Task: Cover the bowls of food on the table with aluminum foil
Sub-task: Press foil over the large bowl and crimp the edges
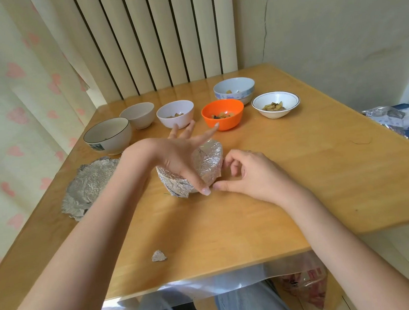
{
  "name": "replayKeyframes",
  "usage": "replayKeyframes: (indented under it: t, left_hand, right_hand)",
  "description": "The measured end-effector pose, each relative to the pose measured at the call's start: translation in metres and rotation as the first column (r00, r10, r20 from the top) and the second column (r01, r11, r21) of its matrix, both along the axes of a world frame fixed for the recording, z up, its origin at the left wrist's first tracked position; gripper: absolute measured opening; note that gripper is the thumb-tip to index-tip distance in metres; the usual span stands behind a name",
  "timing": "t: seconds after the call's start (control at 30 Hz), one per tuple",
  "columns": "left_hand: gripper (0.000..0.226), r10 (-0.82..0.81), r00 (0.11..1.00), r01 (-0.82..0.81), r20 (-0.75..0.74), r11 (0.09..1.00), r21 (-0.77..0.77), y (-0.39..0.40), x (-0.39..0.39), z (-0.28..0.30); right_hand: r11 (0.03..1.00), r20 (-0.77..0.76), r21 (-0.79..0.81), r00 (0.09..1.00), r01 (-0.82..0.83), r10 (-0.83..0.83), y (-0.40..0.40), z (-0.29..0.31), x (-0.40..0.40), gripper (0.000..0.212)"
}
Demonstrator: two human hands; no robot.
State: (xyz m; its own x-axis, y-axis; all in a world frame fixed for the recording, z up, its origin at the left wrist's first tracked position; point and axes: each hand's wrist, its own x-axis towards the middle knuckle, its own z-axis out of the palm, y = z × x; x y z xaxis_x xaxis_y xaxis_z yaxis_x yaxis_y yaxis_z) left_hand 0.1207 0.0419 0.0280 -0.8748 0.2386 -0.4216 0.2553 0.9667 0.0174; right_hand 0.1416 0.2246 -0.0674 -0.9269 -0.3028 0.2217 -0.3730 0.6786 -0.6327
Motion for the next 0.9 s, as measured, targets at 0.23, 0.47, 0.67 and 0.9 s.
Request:
replayKeyframes:
  t: [0.23, 0.47, 0.67, 0.9]
  left_hand:
    - [0.114, -0.075, 0.997, 0.075, -0.017, 0.996, 0.043, 0.001, -0.005, -0.008]
    - [0.111, -0.068, 0.998, 0.068, -0.001, 0.996, 0.049, 0.001, -0.005, -0.008]
    - [0.112, -0.067, 0.998, 0.067, 0.006, 0.997, 0.047, 0.001, -0.006, -0.009]
    - [0.110, -0.051, 0.999, 0.051, 0.001, 0.997, 0.053, 0.000, -0.007, -0.008]
  right_hand:
    - [0.995, -0.010, -0.093, 0.999, 0.046, -0.048, -0.007, -0.002, -0.008, 0.038]
    - [0.973, 0.106, -0.230, 0.994, -0.015, 0.041, -0.005, -0.002, -0.016, 0.027]
    - [0.968, 0.139, -0.246, 0.986, -0.054, 0.091, -0.002, 0.003, -0.029, 0.027]
    - [1.000, 0.077, -0.031, 0.997, 0.005, -0.002, -0.001, 0.018, -0.038, 0.034]
